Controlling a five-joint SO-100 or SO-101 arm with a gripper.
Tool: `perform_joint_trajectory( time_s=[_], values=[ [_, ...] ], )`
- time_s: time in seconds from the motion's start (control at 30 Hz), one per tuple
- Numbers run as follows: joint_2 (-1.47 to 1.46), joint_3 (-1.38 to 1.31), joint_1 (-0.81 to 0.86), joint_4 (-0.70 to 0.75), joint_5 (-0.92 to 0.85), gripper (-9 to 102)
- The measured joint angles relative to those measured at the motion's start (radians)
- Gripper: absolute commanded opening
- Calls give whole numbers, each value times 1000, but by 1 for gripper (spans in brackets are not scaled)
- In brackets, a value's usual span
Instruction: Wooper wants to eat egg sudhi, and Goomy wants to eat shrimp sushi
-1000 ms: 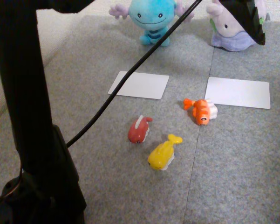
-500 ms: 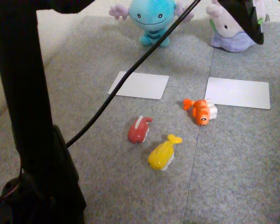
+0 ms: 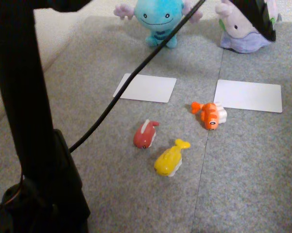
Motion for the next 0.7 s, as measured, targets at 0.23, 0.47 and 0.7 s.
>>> perform_joint_trajectory(
  time_s=[0.23,0.47,0.7],
  values=[
    [66,0,0,3,0,33],
    [224,2,-5,5,0,33],
    [472,-5,-129,170,9,33]
  ],
)
